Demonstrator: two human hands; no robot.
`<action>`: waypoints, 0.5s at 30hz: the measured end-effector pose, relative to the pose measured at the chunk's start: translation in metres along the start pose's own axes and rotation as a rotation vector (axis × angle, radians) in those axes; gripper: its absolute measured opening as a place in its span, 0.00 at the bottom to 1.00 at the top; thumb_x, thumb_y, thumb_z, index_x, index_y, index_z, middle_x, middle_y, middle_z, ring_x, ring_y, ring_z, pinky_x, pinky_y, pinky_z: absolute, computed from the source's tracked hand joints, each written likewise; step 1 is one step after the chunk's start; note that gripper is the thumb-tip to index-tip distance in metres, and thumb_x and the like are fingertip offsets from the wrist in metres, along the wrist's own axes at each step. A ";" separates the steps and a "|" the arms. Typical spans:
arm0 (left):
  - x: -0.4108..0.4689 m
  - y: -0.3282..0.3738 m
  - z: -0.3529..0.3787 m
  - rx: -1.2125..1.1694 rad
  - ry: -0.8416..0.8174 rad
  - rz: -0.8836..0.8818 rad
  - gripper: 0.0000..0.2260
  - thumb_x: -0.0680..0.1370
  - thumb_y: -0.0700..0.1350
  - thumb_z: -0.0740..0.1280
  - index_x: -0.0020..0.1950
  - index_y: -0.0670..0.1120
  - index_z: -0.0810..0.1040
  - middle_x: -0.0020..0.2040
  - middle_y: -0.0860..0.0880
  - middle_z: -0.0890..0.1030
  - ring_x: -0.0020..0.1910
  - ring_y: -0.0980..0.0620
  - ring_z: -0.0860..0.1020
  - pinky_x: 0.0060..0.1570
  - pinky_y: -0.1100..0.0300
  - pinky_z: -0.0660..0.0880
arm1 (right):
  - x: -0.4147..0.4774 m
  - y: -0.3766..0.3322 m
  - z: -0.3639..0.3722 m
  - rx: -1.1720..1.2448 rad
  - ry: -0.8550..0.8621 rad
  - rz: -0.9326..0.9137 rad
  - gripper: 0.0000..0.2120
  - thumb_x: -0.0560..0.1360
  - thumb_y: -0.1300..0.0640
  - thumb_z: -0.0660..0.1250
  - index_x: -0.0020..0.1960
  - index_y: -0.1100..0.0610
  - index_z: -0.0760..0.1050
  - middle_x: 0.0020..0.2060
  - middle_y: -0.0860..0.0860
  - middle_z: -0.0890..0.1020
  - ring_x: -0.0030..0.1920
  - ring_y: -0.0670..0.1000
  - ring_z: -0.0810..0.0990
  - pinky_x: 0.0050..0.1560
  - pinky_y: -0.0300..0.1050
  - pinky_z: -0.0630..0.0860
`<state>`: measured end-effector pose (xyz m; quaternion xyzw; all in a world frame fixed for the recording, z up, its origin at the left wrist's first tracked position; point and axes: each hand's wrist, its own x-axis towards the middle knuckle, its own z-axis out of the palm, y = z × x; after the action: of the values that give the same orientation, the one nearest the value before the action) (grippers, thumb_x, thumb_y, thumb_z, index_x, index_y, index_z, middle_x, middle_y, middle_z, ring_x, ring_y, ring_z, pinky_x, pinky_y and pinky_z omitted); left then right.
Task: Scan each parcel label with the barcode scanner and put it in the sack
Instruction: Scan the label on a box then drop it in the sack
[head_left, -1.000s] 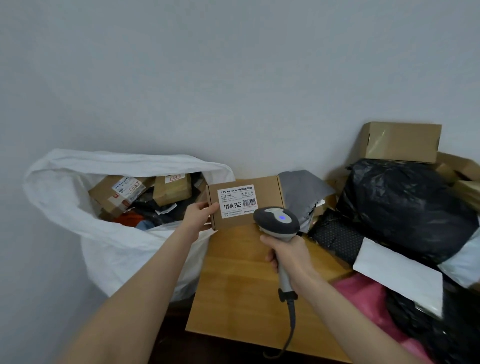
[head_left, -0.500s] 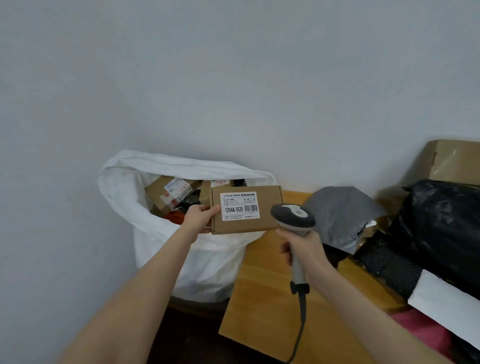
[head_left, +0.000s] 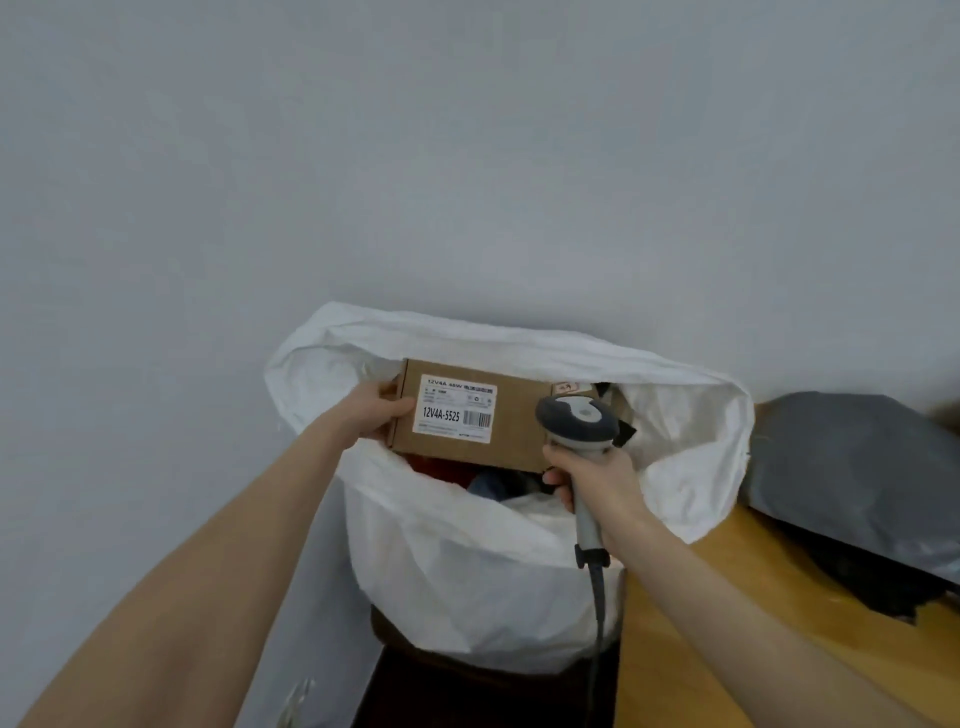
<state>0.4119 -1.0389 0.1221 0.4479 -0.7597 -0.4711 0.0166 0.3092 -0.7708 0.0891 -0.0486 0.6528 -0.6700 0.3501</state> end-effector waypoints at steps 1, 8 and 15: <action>0.013 -0.005 -0.004 0.122 -0.056 0.017 0.14 0.79 0.41 0.66 0.64 0.41 0.74 0.57 0.43 0.80 0.53 0.45 0.79 0.49 0.53 0.78 | 0.009 0.004 0.014 -0.021 0.031 -0.006 0.06 0.72 0.59 0.74 0.44 0.60 0.78 0.35 0.55 0.82 0.31 0.50 0.79 0.35 0.46 0.79; 0.034 -0.033 -0.019 1.110 -0.367 0.175 0.29 0.67 0.67 0.70 0.57 0.46 0.76 0.53 0.50 0.81 0.49 0.51 0.78 0.52 0.57 0.74 | 0.042 0.009 0.048 -0.116 0.140 -0.091 0.13 0.70 0.64 0.75 0.51 0.55 0.75 0.44 0.47 0.79 0.47 0.48 0.76 0.52 0.46 0.73; -0.001 -0.066 -0.058 1.498 -0.377 0.431 0.14 0.80 0.50 0.63 0.65 0.52 0.77 0.61 0.53 0.80 0.62 0.53 0.74 0.75 0.52 0.50 | 0.071 0.032 0.079 -0.342 -0.010 0.054 0.23 0.68 0.61 0.77 0.61 0.61 0.76 0.53 0.53 0.80 0.58 0.55 0.77 0.63 0.53 0.74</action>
<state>0.4816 -1.0888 0.1065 0.0964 -0.9339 0.1100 -0.3264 0.3097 -0.8720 0.0435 -0.0932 0.7566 -0.5392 0.3579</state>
